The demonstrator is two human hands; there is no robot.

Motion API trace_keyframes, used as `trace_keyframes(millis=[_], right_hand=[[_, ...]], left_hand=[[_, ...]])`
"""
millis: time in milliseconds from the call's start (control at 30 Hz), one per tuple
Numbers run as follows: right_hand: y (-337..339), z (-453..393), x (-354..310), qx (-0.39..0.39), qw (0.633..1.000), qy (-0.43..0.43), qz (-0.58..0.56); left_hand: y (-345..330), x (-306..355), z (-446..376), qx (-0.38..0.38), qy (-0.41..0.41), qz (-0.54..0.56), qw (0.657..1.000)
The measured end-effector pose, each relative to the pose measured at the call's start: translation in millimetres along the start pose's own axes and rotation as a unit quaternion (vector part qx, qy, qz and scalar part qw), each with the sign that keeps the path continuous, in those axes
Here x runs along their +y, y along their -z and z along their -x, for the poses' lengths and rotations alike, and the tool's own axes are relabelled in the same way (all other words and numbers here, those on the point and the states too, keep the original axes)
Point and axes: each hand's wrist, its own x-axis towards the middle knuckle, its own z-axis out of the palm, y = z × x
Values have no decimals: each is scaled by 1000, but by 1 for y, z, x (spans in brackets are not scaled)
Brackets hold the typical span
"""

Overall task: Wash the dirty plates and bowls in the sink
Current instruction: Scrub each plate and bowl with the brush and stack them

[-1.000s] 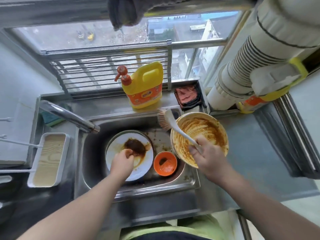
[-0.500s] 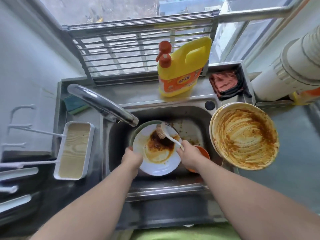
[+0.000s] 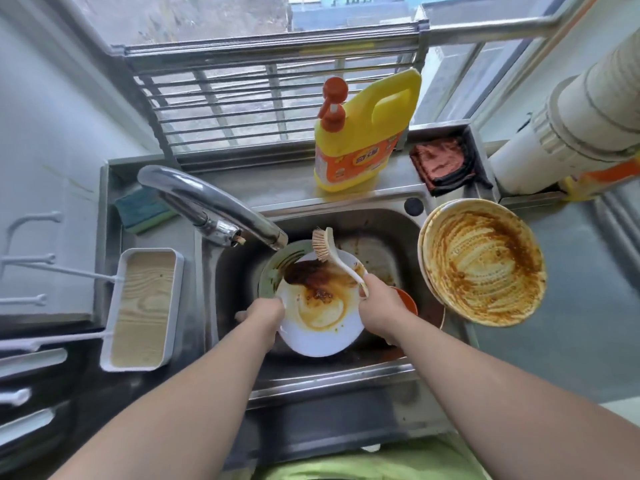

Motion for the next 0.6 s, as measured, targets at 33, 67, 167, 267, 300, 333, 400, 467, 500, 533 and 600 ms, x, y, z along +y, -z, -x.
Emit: trace_keyframes(millis=[33, 67, 167, 267, 300, 333, 400, 467, 500, 533, 600], right_hand=[[5, 6, 1, -11, 1000, -8, -10], [9, 11, 6, -24, 999, -14, -21], [17, 32, 12, -47, 995, -19, -90], [25, 65, 6, -42, 988, -2, -146], [27, 74, 6, -42, 988, 9, -147], [29, 83, 9, -41, 988, 13, -149], [33, 95, 16, -42, 986, 2, -159], [37, 100, 23, -39, 992, 7, -121], [41, 101, 26, -27, 997, 20, -73], [45, 102, 28, -10, 999, 35, -24], [53, 101, 30, 3, 997, 62, 55]], left_hand=[[3, -5, -5, 0, 5, 26, 1000], [9, -5, 11, -9, 13, 56, 998], [28, 6, 90, -89, 22, 191, 977], [34, 5, 127, -145, 20, 248, 958], [34, 3, 135, -150, 23, 250, 956], [36, 2, 144, -147, 25, 242, 959], [39, 1, 158, -151, 43, 238, 959], [40, 2, 169, -160, 58, 230, 958], [41, 3, 174, -164, 64, 237, 955], [40, 4, 177, -165, 67, 245, 953], [40, 8, 179, -150, 77, 270, 948]])
